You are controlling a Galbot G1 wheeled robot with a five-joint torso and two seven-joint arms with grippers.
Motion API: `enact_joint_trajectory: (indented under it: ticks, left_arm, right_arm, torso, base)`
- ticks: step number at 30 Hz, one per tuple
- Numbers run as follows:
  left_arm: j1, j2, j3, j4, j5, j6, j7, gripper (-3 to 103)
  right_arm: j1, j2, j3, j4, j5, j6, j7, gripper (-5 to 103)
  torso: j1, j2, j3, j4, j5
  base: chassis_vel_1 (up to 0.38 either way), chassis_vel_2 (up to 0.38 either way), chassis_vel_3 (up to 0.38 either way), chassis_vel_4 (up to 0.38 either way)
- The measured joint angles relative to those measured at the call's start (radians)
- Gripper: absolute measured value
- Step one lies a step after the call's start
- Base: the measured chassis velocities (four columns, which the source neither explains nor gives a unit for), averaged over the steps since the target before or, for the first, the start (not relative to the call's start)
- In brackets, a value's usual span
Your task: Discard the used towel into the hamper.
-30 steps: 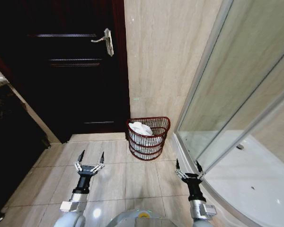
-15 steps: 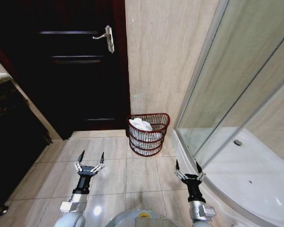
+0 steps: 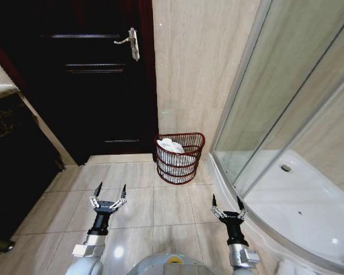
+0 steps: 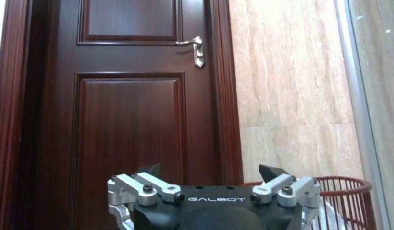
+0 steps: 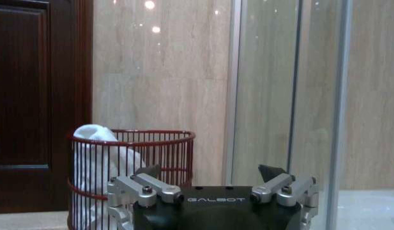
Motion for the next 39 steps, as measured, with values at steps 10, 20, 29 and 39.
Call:
enact_joint_trajectory:
  ticks: [10, 20, 29, 39]
  left_arm:
    - [0.000, 0.001, 0.000, 0.003, -0.001, -0.004, 0.001, 100]
    - [0.002, 0.001, 0.000, 0.007, -0.001, -0.009, 0.002, 100]
    - [0.000, 0.002, -0.001, 0.018, 0.019, -0.023, 0.002, 100]
    - [-0.002, 0.000, 0.000, 0.024, 0.026, -0.040, 0.002, 100]
  right_arm:
    - [-0.002, 0.000, -0.010, -0.006, -0.006, 0.006, 0.009, 100]
    - [-0.004, 0.002, -0.020, -0.011, -0.014, 0.011, 0.016, 100]
    - [0.005, 0.005, -0.022, -0.016, -0.012, 0.026, 0.031, 100]
    - [0.006, 0.008, -0.020, -0.016, -0.005, 0.032, 0.044, 100]
  torso:
    - [0.000, -0.024, -0.025, 0.0000, 0.0000]
    - [0.000, -0.034, -0.036, 0.0000, 0.0000]
    - [-0.001, -0.039, -0.040, 0.0001, 0.0000]
    - [0.000, -0.047, -0.048, 0.0001, 0.0000]
  base:
    - [0.065, -0.056, -0.063, 0.065]
    - [0.077, -0.073, -0.082, 0.078]
    - [0.057, -0.043, -0.056, 0.047]
    - [-0.025, -0.016, -0.009, -0.019]
